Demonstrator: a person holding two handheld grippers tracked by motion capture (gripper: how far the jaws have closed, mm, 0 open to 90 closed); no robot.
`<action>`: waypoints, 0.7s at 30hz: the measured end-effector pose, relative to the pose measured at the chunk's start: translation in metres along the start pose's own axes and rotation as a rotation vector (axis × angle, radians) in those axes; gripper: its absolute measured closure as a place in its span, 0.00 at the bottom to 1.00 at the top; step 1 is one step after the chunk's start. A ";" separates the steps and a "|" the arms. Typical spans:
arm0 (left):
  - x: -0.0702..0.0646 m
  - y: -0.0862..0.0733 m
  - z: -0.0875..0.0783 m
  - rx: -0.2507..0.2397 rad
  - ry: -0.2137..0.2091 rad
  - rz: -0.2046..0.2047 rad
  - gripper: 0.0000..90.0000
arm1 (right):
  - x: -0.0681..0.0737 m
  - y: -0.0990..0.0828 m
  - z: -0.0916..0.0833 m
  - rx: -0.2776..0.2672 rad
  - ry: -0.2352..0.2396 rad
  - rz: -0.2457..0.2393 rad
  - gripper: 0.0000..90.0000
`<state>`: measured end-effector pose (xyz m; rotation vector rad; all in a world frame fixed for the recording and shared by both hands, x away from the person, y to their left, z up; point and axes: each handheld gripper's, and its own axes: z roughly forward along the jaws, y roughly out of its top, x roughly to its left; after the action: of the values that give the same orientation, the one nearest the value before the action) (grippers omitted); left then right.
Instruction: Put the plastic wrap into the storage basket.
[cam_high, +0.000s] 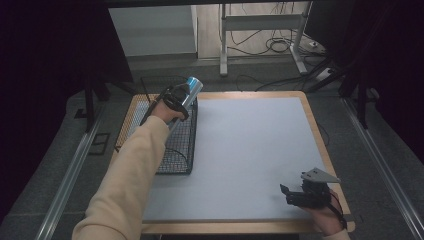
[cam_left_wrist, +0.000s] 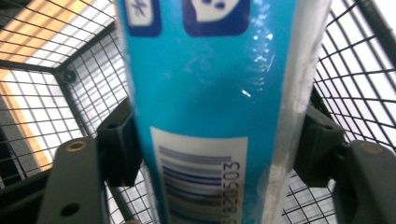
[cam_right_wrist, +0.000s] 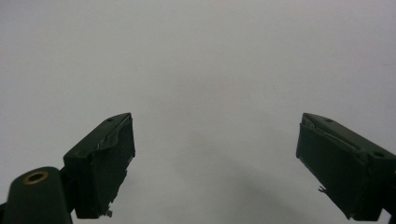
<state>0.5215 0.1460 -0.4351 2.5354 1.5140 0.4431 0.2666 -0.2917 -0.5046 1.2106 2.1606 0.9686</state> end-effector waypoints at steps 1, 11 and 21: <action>0.001 0.000 -0.003 -0.007 -0.002 -0.007 0.29 | 0.000 0.000 0.000 -0.002 0.000 0.001 0.13; -0.006 -0.016 -0.041 -0.133 -0.053 -0.037 0.18 | 0.000 -0.001 -0.003 -0.007 -0.006 0.001 0.13; -0.037 -0.040 -0.079 -0.264 -0.142 0.029 0.18 | 0.001 0.003 -0.002 -0.022 -0.012 -0.001 0.14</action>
<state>0.4458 0.1313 -0.3786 2.3335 1.2779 0.4262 0.2663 -0.2909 -0.5006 1.2013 2.1352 0.9795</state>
